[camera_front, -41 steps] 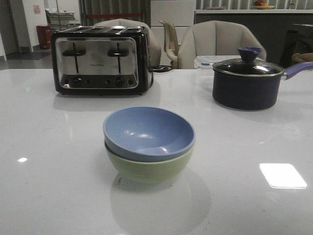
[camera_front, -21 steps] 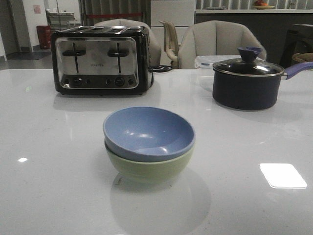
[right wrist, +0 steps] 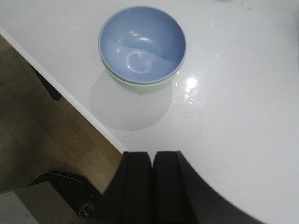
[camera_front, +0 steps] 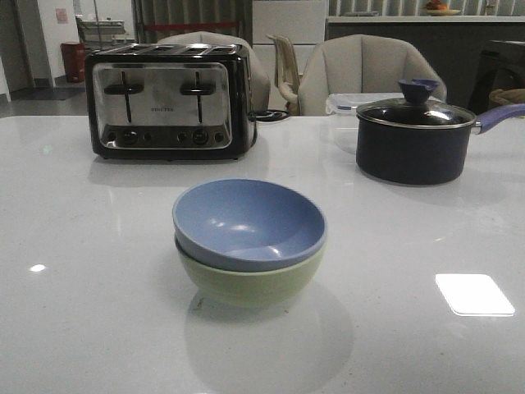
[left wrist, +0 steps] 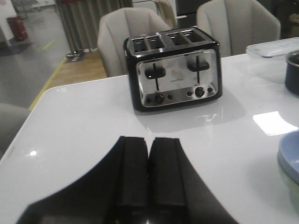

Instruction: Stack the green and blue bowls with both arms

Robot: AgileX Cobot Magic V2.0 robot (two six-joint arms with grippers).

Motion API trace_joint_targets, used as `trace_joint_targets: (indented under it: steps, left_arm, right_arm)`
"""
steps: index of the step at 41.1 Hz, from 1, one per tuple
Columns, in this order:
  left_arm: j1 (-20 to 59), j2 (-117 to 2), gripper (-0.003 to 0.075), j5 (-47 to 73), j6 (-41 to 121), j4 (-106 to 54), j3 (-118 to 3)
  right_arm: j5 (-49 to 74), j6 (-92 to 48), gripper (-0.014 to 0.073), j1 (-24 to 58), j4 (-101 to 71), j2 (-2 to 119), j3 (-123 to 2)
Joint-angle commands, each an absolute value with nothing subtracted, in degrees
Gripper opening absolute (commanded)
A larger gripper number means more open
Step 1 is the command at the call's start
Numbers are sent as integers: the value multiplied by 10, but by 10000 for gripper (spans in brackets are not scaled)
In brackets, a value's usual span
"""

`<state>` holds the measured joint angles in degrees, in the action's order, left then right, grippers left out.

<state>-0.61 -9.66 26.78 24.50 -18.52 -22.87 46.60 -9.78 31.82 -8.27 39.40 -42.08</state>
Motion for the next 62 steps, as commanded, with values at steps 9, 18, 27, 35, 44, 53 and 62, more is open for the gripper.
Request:
trace_joint_targets:
  steps: [9,18,27,35,44,53,62]
  left_arm:
    - [23,-19,98,140,-62,41,-111]
    - [26,5,98,64,-69,47,-37]
    - [26,14,98,-29,-68,47,6]
    - [26,14,98,-40,-55,45,6]
    - [26,14,98,-40,-26,17,6]
    - [26,14,98,-39,-26,17,6]
    - [26,14,98,-39,-26,17,6]
  right_arm:
    - [432,-104,37,317,-84,394,-436]
    - [432,-104,37,317,-84,394,-436]
    - [433,-104,37,317,-84,394,-436]
    - [433,-104,37,317,-84,394,-436]
    - [433,-104,37,317,-84,394,-436]
    - [433,-104,37,317,-84,394,-436]
    - [433,-104,37,317,-84,394,-436]
